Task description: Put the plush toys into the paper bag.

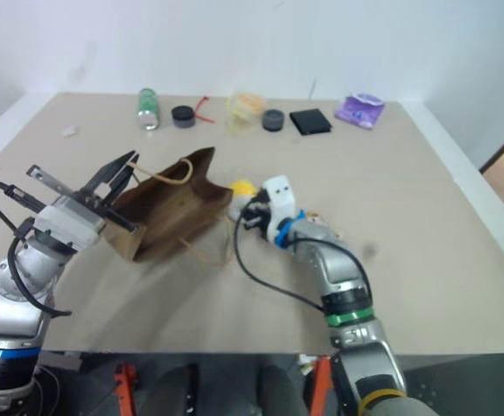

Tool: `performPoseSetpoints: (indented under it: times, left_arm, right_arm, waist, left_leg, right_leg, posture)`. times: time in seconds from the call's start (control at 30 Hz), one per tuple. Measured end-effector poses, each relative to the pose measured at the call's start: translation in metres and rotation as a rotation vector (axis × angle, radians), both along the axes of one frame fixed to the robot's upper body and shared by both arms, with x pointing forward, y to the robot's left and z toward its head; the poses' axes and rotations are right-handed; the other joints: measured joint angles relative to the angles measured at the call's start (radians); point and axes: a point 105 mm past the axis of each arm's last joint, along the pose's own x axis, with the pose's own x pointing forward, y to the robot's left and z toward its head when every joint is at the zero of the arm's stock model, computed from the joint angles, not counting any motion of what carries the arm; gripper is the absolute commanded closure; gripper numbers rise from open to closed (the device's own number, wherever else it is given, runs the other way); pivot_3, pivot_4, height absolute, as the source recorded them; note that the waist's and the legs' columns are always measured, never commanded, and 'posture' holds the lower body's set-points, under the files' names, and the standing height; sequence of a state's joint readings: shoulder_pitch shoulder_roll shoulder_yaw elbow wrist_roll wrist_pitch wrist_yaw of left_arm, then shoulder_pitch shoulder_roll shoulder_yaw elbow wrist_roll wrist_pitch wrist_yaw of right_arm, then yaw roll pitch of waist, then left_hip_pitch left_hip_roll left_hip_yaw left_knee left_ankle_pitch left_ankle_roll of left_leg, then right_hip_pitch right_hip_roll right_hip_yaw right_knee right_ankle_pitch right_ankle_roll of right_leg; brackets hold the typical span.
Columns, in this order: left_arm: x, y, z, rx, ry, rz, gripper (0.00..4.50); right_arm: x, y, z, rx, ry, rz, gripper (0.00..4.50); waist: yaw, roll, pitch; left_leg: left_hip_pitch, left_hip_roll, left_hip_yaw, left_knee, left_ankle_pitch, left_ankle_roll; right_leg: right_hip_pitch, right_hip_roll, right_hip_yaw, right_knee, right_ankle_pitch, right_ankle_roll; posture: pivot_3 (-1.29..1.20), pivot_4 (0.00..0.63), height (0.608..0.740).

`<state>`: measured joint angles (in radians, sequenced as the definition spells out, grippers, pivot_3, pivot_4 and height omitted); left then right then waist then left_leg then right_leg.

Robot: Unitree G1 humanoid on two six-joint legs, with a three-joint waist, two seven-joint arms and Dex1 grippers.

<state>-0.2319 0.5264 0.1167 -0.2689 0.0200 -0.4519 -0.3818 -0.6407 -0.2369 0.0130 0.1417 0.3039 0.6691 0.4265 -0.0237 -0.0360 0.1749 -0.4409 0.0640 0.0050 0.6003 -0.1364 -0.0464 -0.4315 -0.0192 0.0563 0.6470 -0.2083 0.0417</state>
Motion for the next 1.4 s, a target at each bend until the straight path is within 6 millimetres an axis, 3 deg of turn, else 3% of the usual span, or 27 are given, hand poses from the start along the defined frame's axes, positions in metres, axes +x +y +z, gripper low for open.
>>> performPoseSetpoints:
  times: [0.13, 0.23, 0.33, 0.6, 0.77, 0.83, 1.03, 1.1, 1.13, 1.23, 1.27, 1.4]
  left_arm:
    - [0.000, 0.000, 0.000, 0.000, 0.000, -0.002, 4.50]
    - [0.000, -0.001, -0.001, -0.001, 0.003, -0.003, 4.50]
    - [0.001, -0.001, -0.001, 0.000, 0.003, -0.004, 4.50]
    - [0.002, -0.003, 0.001, 0.011, -0.001, -0.016, 4.50]
    - [0.001, -0.006, 0.000, 0.010, 0.001, -0.026, 4.50]
    - [0.001, -0.006, 0.000, 0.010, 0.002, -0.026, 4.50]
    - [-0.003, -0.015, 0.000, -0.002, -0.004, -0.057, 4.50]
    - [-0.003, -0.016, 0.000, 0.000, -0.005, -0.057, 4.50]
    - [-0.003, -0.016, 0.000, 0.000, -0.005, -0.056, 4.50]
    - [-0.002, -0.015, -0.002, 0.001, 0.006, -0.046, 4.50]
    - [-0.001, -0.015, -0.002, 0.002, 0.007, -0.045, 4.50]
    - [0.000, -0.013, -0.002, -0.002, 0.008, -0.035, 4.50]
  right_arm:
    - [0.005, -0.032, 0.043, 0.073, -0.141, -0.022, 4.41]
    - [-0.021, -0.039, 0.075, 0.070, -0.172, 0.175, 4.41]
    - [-0.054, -0.028, 0.092, 0.049, -0.129, 0.383, 4.41]
    - [-0.083, 0.021, 0.082, 0.043, 0.025, 0.592, 4.41]
    - [-0.094, 0.071, 0.063, 0.049, 0.101, 0.690, 4.41]
    - [-0.090, 0.079, 0.060, 0.048, 0.113, 0.677, 4.41]
    - [-0.067, 0.128, 0.051, 0.073, 0.140, 0.604, 4.41]
    - [-0.059, 0.134, 0.049, 0.071, 0.133, 0.560, 4.41]
    - [-0.058, 0.135, 0.048, 0.070, 0.131, 0.553, 3.61]
    - [-0.055, 0.130, 0.049, 0.056, 0.113, 0.536, 2.58]
    - [-0.056, 0.125, 0.050, 0.048, 0.099, 0.538, 1.96]
    - [-0.058, 0.094, 0.058, 0.037, 0.050, 0.527, 0.18]
  waist:
    - [0.000, 0.002, 0.001]
    - [0.001, 0.004, 0.003]
    - [-0.003, 0.004, 0.002]
    - [-0.012, 0.004, 0.002]
    - [-0.013, 0.004, 0.002]
    - [-0.013, 0.003, 0.002]
    - [-0.021, 0.003, 0.002]
    - [-0.021, 0.003, 0.002]
    - [-0.021, 0.003, 0.002]
    - [-0.021, 0.003, 0.002]
    - [-0.020, 0.003, 0.002]
    - [-0.020, 0.003, 0.002]
  left_leg:
    - [-0.002, 0.000, 0.000, 0.000, 0.000, 0.000]
    - [-0.003, 0.000, 0.000, -0.001, 0.000, 0.001]
    - [-0.002, 0.000, 0.001, -0.001, -0.003, 0.005]
    - [-0.002, 0.000, 0.001, 0.001, -0.003, 0.005]
    - [-0.002, 0.000, 0.001, 0.001, -0.003, 0.005]
    - [-0.003, 0.000, 0.001, 0.001, -0.003, 0.005]
    - [-0.003, 0.001, 0.001, 0.002, -0.003, 0.005]
    - [-0.003, 0.001, 0.001, 0.002, -0.003, 0.005]
    - [-0.003, 0.001, 0.001, 0.002, -0.003, 0.005]
    - [-0.004, 0.000, 0.001, 0.002, -0.003, 0.005]
    - [-0.004, 0.000, 0.001, 0.002, -0.003, 0.005]
    - [-0.004, 0.000, 0.001, 0.001, -0.003, 0.005]
  right_leg:
    - [-0.002, 0.001, 0.000, 0.000, 0.000, 0.000]
    - [-0.003, 0.001, 0.002, 0.000, -0.002, 0.002]
    - [-0.002, 0.001, 0.003, 0.000, -0.003, 0.001]
    - [-0.003, 0.002, 0.004, 0.001, -0.002, 0.002]
    - [-0.003, 0.002, 0.005, 0.001, -0.002, 0.002]
    - [-0.003, 0.002, 0.005, 0.001, -0.002, 0.003]
    - [-0.004, 0.004, 0.005, 0.001, 0.001, 0.002]
    - [-0.004, 0.004, 0.005, 0.001, 0.001, 0.002]
    - [-0.004, 0.004, 0.005, 0.001, 0.000, 0.002]
    - [-0.004, 0.003, 0.005, 0.001, 0.000, 0.002]
    - [-0.004, 0.003, 0.005, 0.001, 0.000, 0.002]
    - [-0.004, 0.003, 0.005, 0.001, -0.001, 0.002]
  posture:
    - [0.00, 0.150, 0.740]
    - [0.00, 0.150, 0.740]
    - [0.00, 0.150, 0.740]
    - [0.00, 0.150, 0.740]
    - [0.00, 0.150, 0.740]
    - [0.00, 0.150, 0.740]
    - [0.00, 0.150, 0.740]
    - [0.00, 0.150, 0.740]
    - [0.00, 0.150, 0.740]
    - [0.00, 0.150, 0.740]
    - [0.00, 0.150, 0.740]
    - [0.00, 0.150, 0.740]
